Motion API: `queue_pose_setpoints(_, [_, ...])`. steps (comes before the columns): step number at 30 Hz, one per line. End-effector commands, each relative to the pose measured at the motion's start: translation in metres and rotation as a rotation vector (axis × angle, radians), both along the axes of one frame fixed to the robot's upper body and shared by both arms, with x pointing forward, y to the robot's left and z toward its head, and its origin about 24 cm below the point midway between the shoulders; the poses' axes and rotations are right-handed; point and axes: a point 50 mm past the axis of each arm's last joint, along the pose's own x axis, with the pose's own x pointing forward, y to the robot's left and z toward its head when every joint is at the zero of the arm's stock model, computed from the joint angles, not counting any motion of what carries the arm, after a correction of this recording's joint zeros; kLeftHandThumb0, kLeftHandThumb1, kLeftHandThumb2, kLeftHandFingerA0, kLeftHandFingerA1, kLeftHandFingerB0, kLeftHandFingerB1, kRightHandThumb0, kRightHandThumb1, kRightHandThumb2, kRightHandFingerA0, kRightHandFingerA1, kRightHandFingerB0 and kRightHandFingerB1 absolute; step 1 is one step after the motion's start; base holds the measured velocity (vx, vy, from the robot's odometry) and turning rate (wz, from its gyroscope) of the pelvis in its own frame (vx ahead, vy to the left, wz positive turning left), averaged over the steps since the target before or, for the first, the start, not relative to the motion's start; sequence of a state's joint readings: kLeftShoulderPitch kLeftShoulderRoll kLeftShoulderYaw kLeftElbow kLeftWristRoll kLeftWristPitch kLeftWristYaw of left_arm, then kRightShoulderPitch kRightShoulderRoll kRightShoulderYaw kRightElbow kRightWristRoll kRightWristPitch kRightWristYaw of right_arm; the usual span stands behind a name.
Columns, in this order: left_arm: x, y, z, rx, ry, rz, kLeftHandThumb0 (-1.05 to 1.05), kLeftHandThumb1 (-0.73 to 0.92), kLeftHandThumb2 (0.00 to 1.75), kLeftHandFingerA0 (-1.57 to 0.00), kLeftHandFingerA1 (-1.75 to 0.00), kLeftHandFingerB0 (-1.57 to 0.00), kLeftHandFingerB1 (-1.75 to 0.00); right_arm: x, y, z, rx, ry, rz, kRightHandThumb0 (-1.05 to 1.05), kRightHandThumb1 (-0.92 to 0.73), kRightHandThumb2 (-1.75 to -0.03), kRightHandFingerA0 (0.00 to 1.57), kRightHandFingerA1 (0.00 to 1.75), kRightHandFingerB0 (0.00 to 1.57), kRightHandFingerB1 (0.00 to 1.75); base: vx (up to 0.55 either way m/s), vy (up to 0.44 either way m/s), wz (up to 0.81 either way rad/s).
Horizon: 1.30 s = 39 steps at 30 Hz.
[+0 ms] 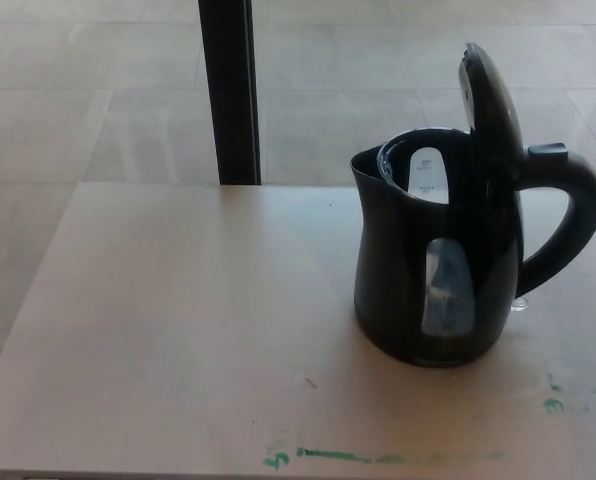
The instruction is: The robot uses its right hand to push down on the lid of a kettle kept in the middle of the desk to close it
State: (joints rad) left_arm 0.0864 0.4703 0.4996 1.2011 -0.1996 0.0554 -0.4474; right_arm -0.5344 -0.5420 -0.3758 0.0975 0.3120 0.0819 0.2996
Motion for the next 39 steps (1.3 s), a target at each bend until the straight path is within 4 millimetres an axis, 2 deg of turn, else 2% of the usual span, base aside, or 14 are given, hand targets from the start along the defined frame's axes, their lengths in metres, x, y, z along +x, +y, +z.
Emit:
queue_pose_setpoints(1, [-0.005,0.007,0.005,-0.001,0.001,0.003,-0.72,0.64,0.60,-0.50,-0.51,-0.42,-0.37,0.028,0.030,0.013,-0.211,0.095,0.018,-0.87,-0.66,-1.04,0.15,0.46,0.08,0.41,0.00,0.000,0.00])
queue_pose_setpoints(3, [-0.005,0.007,0.005,-0.004,-0.001,0.014,-0.71,0.64,0.60,-0.49,-0.51,-0.41,-0.37,0.033,0.038,0.015,-0.294,0.102,0.028,-0.88,-0.86,-0.67,0.19,0.37,0.14,0.27,0.00,0.000,0.00])
queue_pose_setpoints(6, [-0.005,0.007,0.006,-0.009,-0.017,0.002,-0.70,0.66,0.60,-0.51,-0.56,-0.36,-0.36,0.043,0.053,0.017,-0.361,0.119,0.059,-0.88,-0.64,-1.04,0.15,0.50,0.09,0.42,0.00,0.000,0.00])
queue_pose_setpoints(7, [-0.005,0.006,0.006,-0.006,-0.017,-0.003,-0.71,0.67,0.60,-0.51,-0.51,-0.35,-0.35,0.049,0.060,0.018,-0.384,0.131,0.066,-0.92,-0.83,-0.67,0.22,0.42,0.16,0.30,0.00,0.000,0.00])
queue_pose_setpoints(12, [-0.009,0.006,0.004,0.001,0.004,0.011,-0.68,0.65,0.60,-0.53,-0.51,-0.40,-0.36,0.066,0.078,0.017,-0.453,0.151,0.089,-0.91,-0.83,-0.66,0.23,0.46,0.17,0.31,0.00,0.000,0.00])
queue_pose_setpoints(13, [-0.010,0.006,0.004,0.007,0.014,0.004,-0.69,0.66,0.60,-0.52,-0.50,-0.39,-0.36,0.070,0.080,0.017,-0.455,0.157,0.093,-0.89,-0.64,-1.02,0.18,0.54,0.13,0.45,0.00,0.000,0.00])
queue_pose_setpoints(14, [-0.010,0.006,0.004,0.004,0.015,0.008,-0.69,0.52,0.91,-0.45,-0.60,-0.32,-0.49,0.071,0.081,0.017,-0.456,0.165,0.092,-0.91,-0.82,-0.65,0.21,0.46,0.18,0.33,0.00,0.000,0.00])
queue_pose_setpoints(22, [-0.014,0.006,0.003,-0.014,0.009,0.013,-0.67,0.66,0.60,-0.48,-0.51,-0.39,-0.36,0.082,0.095,0.004,-0.617,0.219,0.094,-0.90,-0.83,-0.67,0.23,0.41,0.18,0.29,0.00,0.000,0.00])
queue_pose_setpoints(23, [-0.014,0.006,0.003,-0.015,0.010,0.015,-0.66,0.67,0.60,-0.49,-0.52,-0.38,-0.37,0.083,0.098,0.002,-0.651,0.226,0.097,-0.87,-0.65,-1.04,0.17,0.50,0.10,0.42,0.00,0.000,0.00])
queue_pose_setpoints(24, [-0.015,0.006,0.003,-0.017,0.010,0.026,-0.65,0.66,0.60,-0.50,-0.52,-0.38,-0.37,0.085,0.104,-0.002,-0.715,0.232,0.109,-0.85,-0.83,-0.67,0.23,0.42,0.18,0.29,0.00,0.000,0.00])
queue_pose_setpoints(29, [-0.015,0.006,0.003,-0.018,0.007,0.010,-0.66,0.66,0.60,-0.48,-0.52,-0.39,-0.37,0.086,0.115,-0.010,-0.838,0.239,0.125,-0.83,-0.66,-1.03,0.15,0.52,0.09,0.43,0.00,0.000,0.00])
queue_pose_setpoints(31, [-0.016,0.005,0.002,-0.014,0.015,0.017,-0.66,0.66,0.60,-0.48,-0.50,-0.38,-0.36,0.087,0.123,-0.016,-0.888,0.227,0.141,-0.85,-0.84,-0.66,0.25,0.43,0.19,0.30,0.00,0.000,0.00])
queue_pose_setpoints(35, [-0.014,0.006,0.003,-0.017,0.015,0.022,-0.65,0.66,0.60,-0.50,-0.51,-0.37,-0.35,0.090,0.139,-0.031,-0.992,0.246,0.180,-0.89,-0.67,-1.06,0.17,0.50,0.09,0.43,0.00,0.000,0.00])
queue_pose_setpoints(39, [-0.012,0.006,0.004,-0.016,0.008,0.006,-0.66,0.67,0.60,-0.49,-0.52,-0.36,-0.36,0.092,0.149,-0.038,-1.041,0.279,0.206,-0.95,-0.86,-0.67,0.16,0.41,0.13,0.32,0.00,0.000,0.00])
